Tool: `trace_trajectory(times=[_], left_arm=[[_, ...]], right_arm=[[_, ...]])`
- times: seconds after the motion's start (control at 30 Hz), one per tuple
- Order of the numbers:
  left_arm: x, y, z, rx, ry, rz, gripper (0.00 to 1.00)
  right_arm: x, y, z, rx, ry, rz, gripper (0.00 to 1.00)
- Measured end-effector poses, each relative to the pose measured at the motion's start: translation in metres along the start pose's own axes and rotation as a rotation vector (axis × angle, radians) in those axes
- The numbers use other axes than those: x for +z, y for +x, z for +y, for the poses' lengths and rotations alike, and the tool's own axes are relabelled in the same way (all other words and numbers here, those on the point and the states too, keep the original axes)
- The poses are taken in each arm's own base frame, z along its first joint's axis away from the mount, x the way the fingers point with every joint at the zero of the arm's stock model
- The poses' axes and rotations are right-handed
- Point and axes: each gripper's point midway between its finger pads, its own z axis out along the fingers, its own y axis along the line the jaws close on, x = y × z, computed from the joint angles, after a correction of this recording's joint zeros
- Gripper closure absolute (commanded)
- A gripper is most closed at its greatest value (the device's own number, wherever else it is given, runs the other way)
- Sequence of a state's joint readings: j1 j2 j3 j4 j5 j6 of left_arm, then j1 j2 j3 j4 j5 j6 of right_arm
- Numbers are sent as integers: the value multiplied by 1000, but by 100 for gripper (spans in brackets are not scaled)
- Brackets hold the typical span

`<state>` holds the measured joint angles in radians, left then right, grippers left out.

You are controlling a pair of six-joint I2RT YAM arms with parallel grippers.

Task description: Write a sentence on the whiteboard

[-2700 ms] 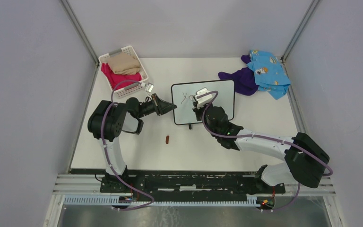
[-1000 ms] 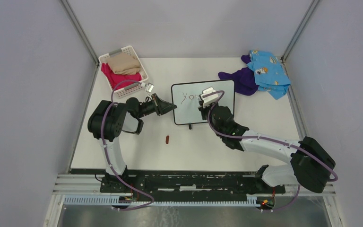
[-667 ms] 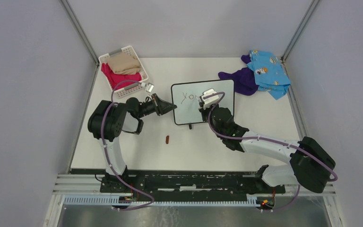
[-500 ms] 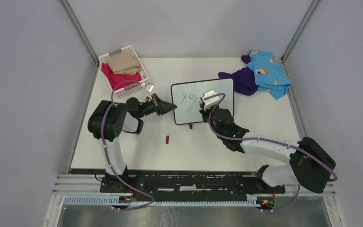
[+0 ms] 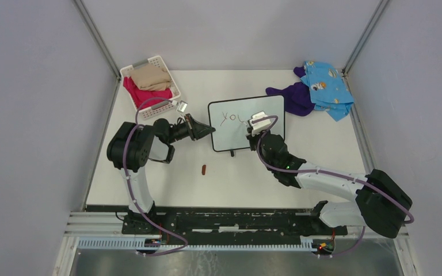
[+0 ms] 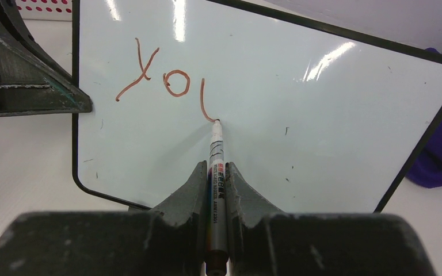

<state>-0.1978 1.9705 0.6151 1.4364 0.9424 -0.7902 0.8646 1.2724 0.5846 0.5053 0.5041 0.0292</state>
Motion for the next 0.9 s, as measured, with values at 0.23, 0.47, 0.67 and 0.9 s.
trace_trajectory(times=[0.23,0.47,0.67,0.9], left_arm=[[0,0,0,1,0,0,87],[0,0,0,1,0,0,87],[0,0,0,1,0,0,87],[0,0,0,1,0,0,87]], right_arm=[[1,-1,-6,3,22,-1,100],[2,-4,-8,-2,27,-2,100],[7,-15,-10,6,41,-17,100],[11,-23,-9,10,44,-28,100]])
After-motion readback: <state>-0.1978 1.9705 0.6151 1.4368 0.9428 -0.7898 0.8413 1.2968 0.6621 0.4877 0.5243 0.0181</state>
